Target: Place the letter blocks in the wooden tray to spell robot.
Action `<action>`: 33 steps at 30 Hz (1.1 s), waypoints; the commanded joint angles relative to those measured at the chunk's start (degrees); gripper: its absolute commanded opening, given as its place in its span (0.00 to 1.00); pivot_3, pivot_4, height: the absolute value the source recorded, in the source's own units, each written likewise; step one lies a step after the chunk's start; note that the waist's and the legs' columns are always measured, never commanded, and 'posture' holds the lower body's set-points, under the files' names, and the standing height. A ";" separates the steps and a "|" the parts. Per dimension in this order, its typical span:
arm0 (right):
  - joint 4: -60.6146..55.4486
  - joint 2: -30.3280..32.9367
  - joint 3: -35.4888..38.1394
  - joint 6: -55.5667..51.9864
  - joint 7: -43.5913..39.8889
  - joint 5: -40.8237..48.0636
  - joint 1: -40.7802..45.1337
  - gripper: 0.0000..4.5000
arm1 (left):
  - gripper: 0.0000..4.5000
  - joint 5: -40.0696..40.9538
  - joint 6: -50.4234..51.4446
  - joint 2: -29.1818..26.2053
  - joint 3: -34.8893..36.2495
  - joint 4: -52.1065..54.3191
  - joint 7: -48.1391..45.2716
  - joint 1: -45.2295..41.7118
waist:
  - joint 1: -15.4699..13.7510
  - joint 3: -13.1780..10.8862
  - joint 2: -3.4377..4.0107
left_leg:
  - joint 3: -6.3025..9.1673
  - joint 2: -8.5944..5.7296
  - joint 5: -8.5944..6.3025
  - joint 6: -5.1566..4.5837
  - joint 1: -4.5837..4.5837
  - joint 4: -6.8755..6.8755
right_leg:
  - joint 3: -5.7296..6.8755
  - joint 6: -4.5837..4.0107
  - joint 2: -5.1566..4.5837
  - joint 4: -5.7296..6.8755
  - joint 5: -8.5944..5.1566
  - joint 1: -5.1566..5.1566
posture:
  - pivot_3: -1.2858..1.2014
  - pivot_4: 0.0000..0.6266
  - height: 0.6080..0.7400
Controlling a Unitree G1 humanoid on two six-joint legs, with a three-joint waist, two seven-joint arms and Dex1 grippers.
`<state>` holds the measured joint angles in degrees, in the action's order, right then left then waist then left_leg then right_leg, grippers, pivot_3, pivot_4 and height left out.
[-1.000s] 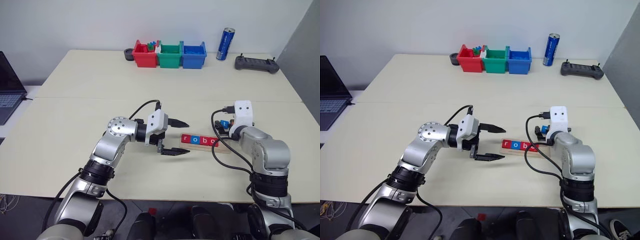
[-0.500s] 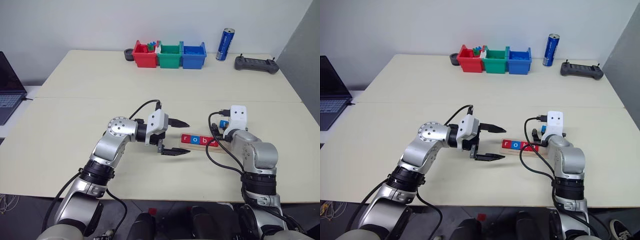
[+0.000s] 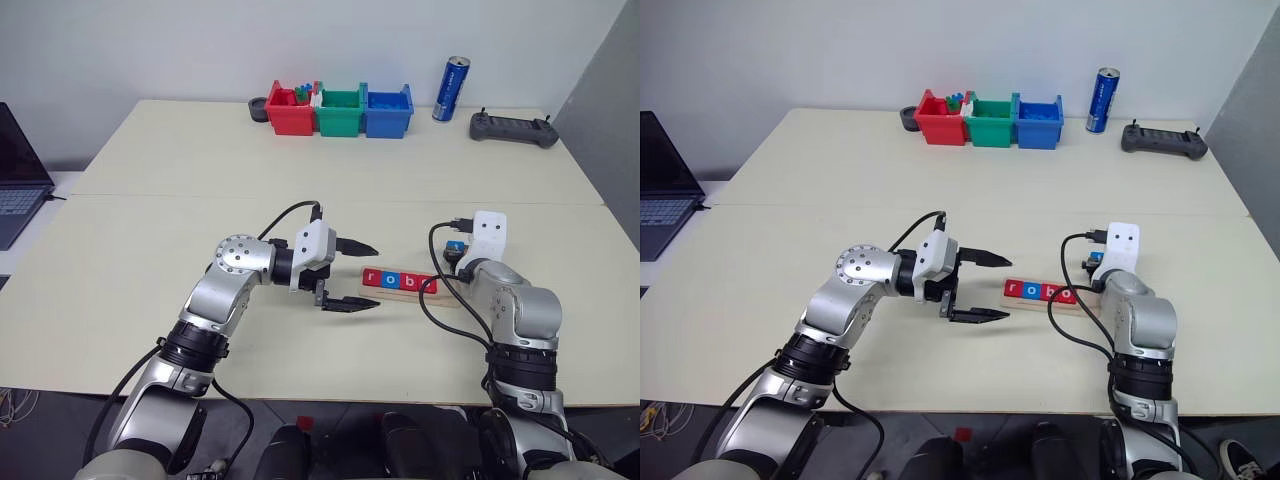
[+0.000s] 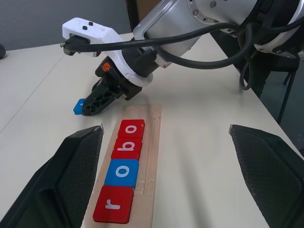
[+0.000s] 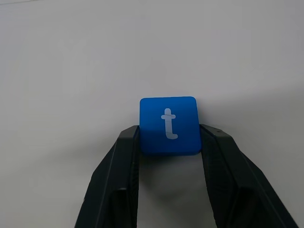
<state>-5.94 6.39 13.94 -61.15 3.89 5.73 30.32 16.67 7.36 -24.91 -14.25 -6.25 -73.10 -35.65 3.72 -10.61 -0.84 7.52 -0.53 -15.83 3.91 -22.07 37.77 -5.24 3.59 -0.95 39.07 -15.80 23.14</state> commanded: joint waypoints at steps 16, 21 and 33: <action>-36.47 6.82 4.87 -29.33 -6.79 2.68 -16.40 0.33 | 1.00 0.61 -0.78 0.60 0.49 1.33 -0.09 -0.40 | -0.15 0.01 0.04 | 0.00 0.01 0.00 0.00 -0.07 -0.03 | 0.00 0.01 0.00 -0.04 -0.01 0.04 | 0.52 0.24 1.00; -35.73 2.22 5.51 -29.42 -6.28 1.79 -19.33 0.33 | 1.00 0.45 -1.06 0.85 0.46 0.42 -0.51 -1.25 | -0.23 0.02 0.03 | 0.01 0.03 0.00 0.00 -0.04 -0.03 | 0.00 0.01 0.04 -0.04 -0.01 0.02 | 0.52 0.24 1.00; -34.13 6.16 9.31 -27.55 -5.04 -0.68 -10.46 0.99 | 1.00 0.23 -1.53 0.74 0.57 -0.12 -0.68 -1.47 | -0.19 0.01 0.06 | -0.03 0.02 0.00 0.00 -0.03 -0.02 | -0.04 0.01 0.03 -0.05 -0.01 0.03 | 0.52 0.24 1.00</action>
<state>-38.60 11.40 21.81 -89.42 -1.98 5.83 17.10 16.64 6.93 -24.12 -14.26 -7.15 -73.45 -36.27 3.53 -10.60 -0.78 7.46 -0.52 -15.83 3.91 -22.09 37.74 -5.31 3.60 -0.92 39.03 -15.81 23.18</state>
